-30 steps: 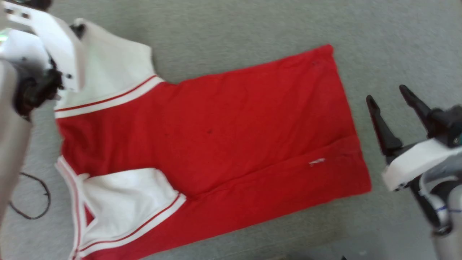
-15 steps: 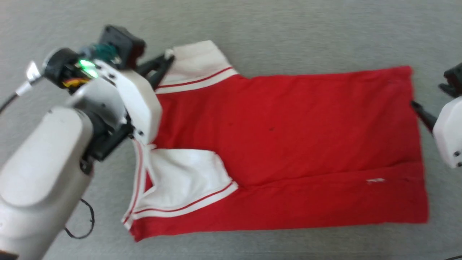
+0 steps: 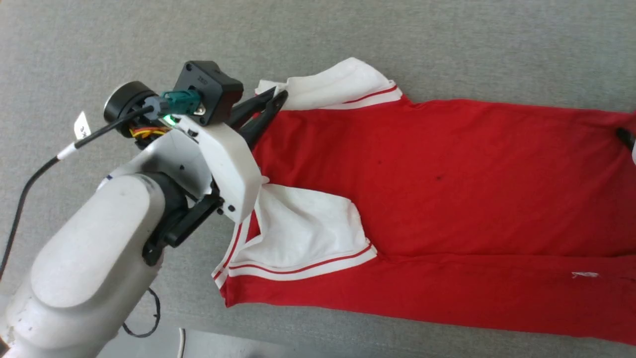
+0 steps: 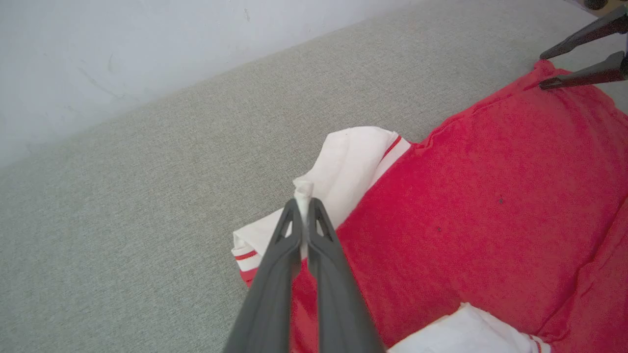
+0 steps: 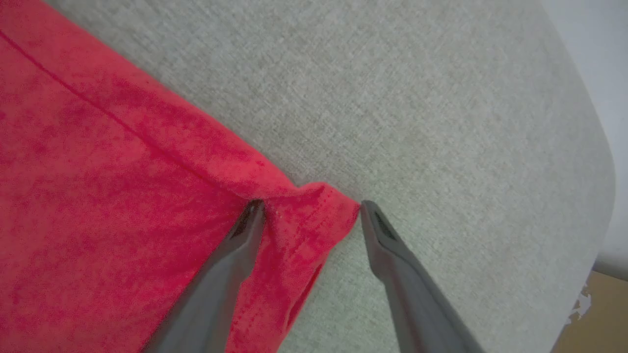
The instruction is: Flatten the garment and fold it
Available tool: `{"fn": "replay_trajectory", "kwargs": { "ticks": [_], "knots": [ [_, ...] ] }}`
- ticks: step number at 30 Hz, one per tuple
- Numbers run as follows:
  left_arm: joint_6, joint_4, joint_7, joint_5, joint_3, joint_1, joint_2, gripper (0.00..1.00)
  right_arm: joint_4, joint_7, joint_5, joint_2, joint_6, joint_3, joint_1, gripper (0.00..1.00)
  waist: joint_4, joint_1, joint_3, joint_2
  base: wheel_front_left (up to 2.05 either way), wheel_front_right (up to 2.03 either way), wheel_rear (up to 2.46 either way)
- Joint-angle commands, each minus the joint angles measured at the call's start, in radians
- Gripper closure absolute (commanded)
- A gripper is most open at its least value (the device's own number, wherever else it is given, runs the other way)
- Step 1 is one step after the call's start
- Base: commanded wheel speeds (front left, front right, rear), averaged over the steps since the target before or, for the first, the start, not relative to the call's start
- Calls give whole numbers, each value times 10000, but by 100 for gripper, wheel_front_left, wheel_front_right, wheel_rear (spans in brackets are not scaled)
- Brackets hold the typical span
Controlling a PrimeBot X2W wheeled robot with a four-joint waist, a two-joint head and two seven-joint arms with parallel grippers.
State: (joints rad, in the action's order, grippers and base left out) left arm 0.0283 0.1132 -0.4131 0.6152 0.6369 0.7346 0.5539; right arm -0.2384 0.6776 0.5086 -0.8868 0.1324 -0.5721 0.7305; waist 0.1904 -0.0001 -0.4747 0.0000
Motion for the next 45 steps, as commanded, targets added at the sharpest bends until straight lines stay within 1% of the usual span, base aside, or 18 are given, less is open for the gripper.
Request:
{"fn": "replay_trajectory", "kwargs": {
  "ticks": [1,2,3,4,6,9,13,16,20,25,27,28,32,36,39,42,43,45],
  "knots": [
    [-82,-10,116,-42,55,-122,-120,100,-315,-141,111,80,-17,-645,-150,0,202,1,-128,0,0,0,0],
    [-67,-63,162,-39,77,-131,-151,100,-450,-243,164,54,-17,-884,-149,0,221,1,-81,0,0,0,0],
    [-71,-130,221,-50,85,-153,-167,100,-583,-344,226,56,-17,-1087,-143,67,221,1,-20,0,0,0,0],
    [-95,-202,299,-34,68,-198,-189,100,-708,-467,293,91,-17,-1245,-117,100,205,1,53,0,0,0,0],
    [-137,-348,421,9,36,-316,-193,100,-956,-766,406,193,-17,-1432,-11,100,127,1,219,0,0,0,0],
    [-234,-549,668,48,-35,-559,-170,100,-1371,-1407,376,361,-17,-1366,214,100,-17,1,625,0,0,0,0],
    [-495,-631,1051,384,-332,-1146,-135,100,-1990,-2678,161,909,-17,-589,251,100,-237,1,1352,0,0,0,0],
    [-853,-537,1306,617,-588,-1801,-44,100,-2170,-3307,-21,1300,-17,-177,-62,100,-414,1,1900,0,0,0,0],
    [-1307,-147,1523,859,-800,-2809,145,100,-2158,-3961,-428,1681,-17,533,-745,100,-552,1,2533,0,0,0,0],
    [-1819,468,1450,1149,-881,-4172,522,100,-1713,-4247,-858,1988,-17,1407,-2170,100,-631,1,3072,0,0,0,0],
    [-1949,661,1452,1341,-933,-4719,665,100,-1428,-4265,-993,2113,-17,1756,-2789,100,-677,1,3166,0,0,0,0],
    [-1949,661,1452,1341,-933,-4719,665,100,-1428,-4265,-993,2113,-17,1756,-2789,100,-677,1,3166,0,0,0,0],
    [-2066,772,1408,1592,-903,-5578,919,100,-878,-4106,-1186,2366,-17,2406,-3959,100,-729,1,3226,0,0,0,0],
    [-2026,566,1232,1780,-669,-6111,993,100,-509,-3829,-1405,2456,-17,2816,-4915,100,-742,1,3214,0,0,0,0],
    [-1889,20,1073,1794,-381,-6274,972,100,-221,-3489,-1593,2412,-17,2809,-5594,100,-748,1,3157,0,0,0,0],
    [-1737,-555,1096,1663,-160,-6208,874,100,-50,-3228,-1663,2415,-17,2731,-5903,100,-772,1,3131,0,0,0,0],
    [-1737,-555,1096,1663,-160,-6208,874,100,-50,-3228,-1663,2415,-17,2731,-5903,100,-772,1,3131,0,0,0,0],
    [-1585,-955,1169,1675,-45,-6124,693,100,-13,-3129,-1653,2428,-17,2632,-6032,100,-778,1,3117,0,0,0,0]
  ]
}}
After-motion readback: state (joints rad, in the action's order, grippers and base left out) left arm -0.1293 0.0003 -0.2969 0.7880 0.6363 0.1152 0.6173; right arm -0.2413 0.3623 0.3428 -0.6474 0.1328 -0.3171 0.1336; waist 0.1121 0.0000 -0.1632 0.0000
